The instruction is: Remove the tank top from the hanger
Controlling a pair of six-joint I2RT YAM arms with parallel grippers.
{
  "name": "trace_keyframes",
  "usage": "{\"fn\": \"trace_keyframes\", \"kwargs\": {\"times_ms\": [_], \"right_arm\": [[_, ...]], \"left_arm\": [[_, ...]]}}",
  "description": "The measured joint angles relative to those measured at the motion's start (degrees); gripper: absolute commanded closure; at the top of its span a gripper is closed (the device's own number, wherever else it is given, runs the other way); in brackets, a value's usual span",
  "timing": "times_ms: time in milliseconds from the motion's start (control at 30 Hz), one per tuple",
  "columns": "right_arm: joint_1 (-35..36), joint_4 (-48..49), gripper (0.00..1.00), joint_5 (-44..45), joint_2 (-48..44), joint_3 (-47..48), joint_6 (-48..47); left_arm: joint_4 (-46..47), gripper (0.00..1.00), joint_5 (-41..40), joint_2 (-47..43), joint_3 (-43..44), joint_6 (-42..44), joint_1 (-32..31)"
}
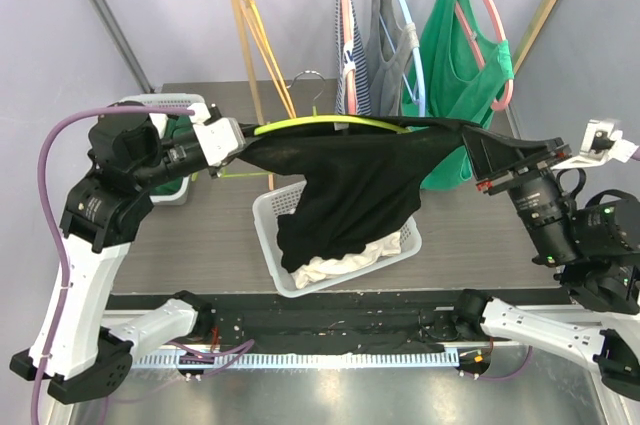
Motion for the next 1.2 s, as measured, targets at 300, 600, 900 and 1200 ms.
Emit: {"fn": "trace_keyframes", "kwargs": {"times_ms": [300, 600, 900, 1200], "right_arm": [[0.0, -8.9, 0.99, 17.0, 5.5, 0.0, 0.8], [0.1, -15.5, 0.99, 25.7, 6.5, 0.4, 2.0], [0.4, -21.0, 0.99, 30.2, 9.0, 1.2, 3.8], [0.4, -23.1, 0.99, 31.2, 9.9, -0.9, 4.7]], "left_arm": [[-1.3, 1.00, 0.3, -0.3, 2.4, 0.1, 0.0], [-3.5, 1.00, 2.2, -0.3, 4.8, 0.1, 0.1], [-5.5, 1.00, 2.5, 0.0, 7.5, 0.1, 0.5], [-8.1, 1.00, 5.6, 2.7, 16.1, -1.7, 1.0]]}}
